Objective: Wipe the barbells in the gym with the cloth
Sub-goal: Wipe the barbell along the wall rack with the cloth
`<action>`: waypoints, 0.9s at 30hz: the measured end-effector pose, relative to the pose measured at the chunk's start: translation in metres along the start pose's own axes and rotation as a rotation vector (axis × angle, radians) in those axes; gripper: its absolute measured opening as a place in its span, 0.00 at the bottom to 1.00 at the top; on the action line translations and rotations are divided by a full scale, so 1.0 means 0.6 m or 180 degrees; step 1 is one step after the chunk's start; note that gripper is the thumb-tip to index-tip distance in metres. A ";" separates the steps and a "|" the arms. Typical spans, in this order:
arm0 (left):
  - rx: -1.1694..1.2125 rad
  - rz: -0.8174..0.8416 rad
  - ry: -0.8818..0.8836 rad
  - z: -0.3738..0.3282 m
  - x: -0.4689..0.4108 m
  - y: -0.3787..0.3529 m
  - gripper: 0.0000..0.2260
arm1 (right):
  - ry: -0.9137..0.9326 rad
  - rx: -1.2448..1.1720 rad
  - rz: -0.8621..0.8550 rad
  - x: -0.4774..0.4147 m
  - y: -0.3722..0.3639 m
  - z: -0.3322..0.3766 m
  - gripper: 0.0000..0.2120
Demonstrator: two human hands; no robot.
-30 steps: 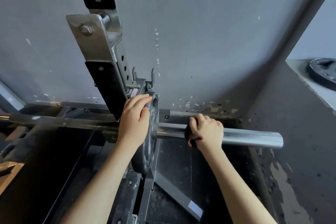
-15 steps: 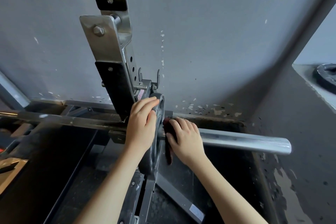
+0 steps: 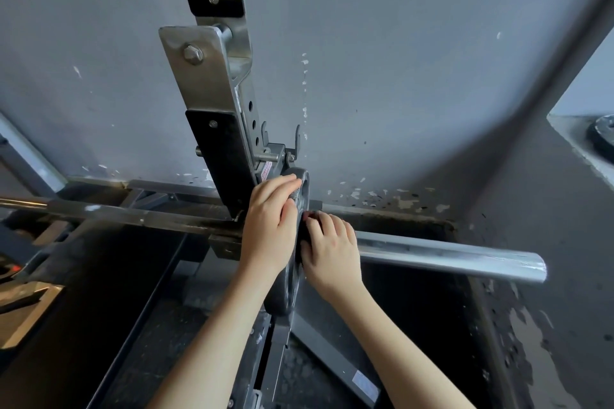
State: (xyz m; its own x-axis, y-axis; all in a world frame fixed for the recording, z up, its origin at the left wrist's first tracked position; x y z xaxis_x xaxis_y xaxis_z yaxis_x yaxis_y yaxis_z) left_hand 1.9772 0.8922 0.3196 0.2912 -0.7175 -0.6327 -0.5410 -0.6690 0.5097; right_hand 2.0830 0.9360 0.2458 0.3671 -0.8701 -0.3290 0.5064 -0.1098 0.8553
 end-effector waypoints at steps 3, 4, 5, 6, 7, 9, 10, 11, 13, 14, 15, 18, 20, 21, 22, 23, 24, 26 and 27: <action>-0.0007 0.0036 0.0022 -0.002 -0.001 0.001 0.19 | -0.0469 -0.0076 0.0417 -0.040 -0.001 0.009 0.25; -0.0017 0.0052 0.0011 -0.004 0.000 0.001 0.19 | -0.0579 -0.0078 0.0513 -0.046 -0.002 0.009 0.30; -0.0035 0.0058 -0.0010 -0.005 0.001 0.002 0.20 | -0.0613 -0.0088 0.0502 -0.043 -0.002 0.009 0.32; -0.0065 0.0067 -0.0041 -0.007 0.002 0.002 0.20 | -0.0553 -0.0086 0.0464 -0.032 0.001 0.010 0.32; -0.0108 0.0077 -0.0062 -0.008 0.004 0.001 0.19 | -0.0382 -0.0061 0.0375 -0.015 0.003 0.009 0.29; -0.0182 0.0100 -0.0072 -0.009 0.005 0.001 0.17 | -0.0017 -0.0014 0.0102 0.013 0.013 -0.007 0.23; -0.0179 0.0120 -0.0056 -0.007 0.005 0.000 0.17 | 0.0101 -0.0011 0.0000 0.019 0.021 -0.022 0.21; -0.0160 0.0141 -0.0029 -0.006 0.004 0.000 0.17 | 0.0093 0.0007 -0.0099 0.019 0.029 -0.044 0.21; -0.0151 0.0162 -0.0005 -0.004 0.004 -0.001 0.16 | -0.0320 0.0034 -0.0174 0.006 0.041 -0.089 0.20; -0.0172 0.0171 -0.0013 -0.004 0.004 -0.001 0.15 | -0.0633 0.0051 -0.0244 -0.002 0.043 -0.105 0.19; -0.0204 0.0168 -0.0026 -0.005 0.004 -0.001 0.15 | -0.0893 0.0092 -0.0324 -0.006 0.041 -0.110 0.18; -0.0288 0.0122 -0.0089 -0.010 0.005 0.000 0.19 | -0.0895 0.0297 -0.0462 0.001 0.015 -0.058 0.15; -0.0305 0.0125 -0.0099 -0.012 0.005 0.000 0.21 | -0.0433 0.0258 -0.0361 0.013 -0.005 -0.021 0.15; -0.0328 0.0128 -0.0096 -0.012 0.005 0.000 0.20 | -0.0196 0.0276 -0.0266 0.014 -0.007 -0.018 0.16; -0.0360 0.0139 -0.0098 -0.012 0.006 0.001 0.19 | -0.0040 0.0277 -0.0169 0.012 -0.002 -0.026 0.17; -0.0398 0.0151 -0.0111 -0.011 0.006 0.001 0.18 | 0.0030 0.0262 -0.0108 0.010 0.008 -0.044 0.18; -0.0432 0.0162 -0.0128 -0.010 0.006 -0.001 0.17 | 0.0019 0.0262 -0.0094 0.011 0.020 -0.066 0.18; -0.0464 0.0178 -0.0135 -0.010 0.007 -0.003 0.16 | -0.0191 0.0278 -0.0296 0.023 0.044 -0.115 0.19; -0.0473 0.0175 -0.0137 -0.011 0.007 -0.004 0.16 | -0.0337 0.0295 -0.0462 0.034 0.051 -0.132 0.19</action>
State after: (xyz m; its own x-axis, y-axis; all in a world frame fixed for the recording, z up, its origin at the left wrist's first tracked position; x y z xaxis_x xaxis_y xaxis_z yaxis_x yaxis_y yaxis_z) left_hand 1.9846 0.8895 0.3197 0.2286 -0.7469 -0.6243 -0.4316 -0.6526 0.6227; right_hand 2.1676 0.9530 0.2340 0.2087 -0.8870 -0.4119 0.4723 -0.2774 0.8367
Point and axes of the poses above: each hand's wrist, its own x-axis away from the middle knuckle, its own y-axis out of the back of the hand, z = x × y, the point moved 5 cm from there along -x, towards the middle knuckle, and after that the axes turned 11 degrees about -y, right-handed, at the moved point
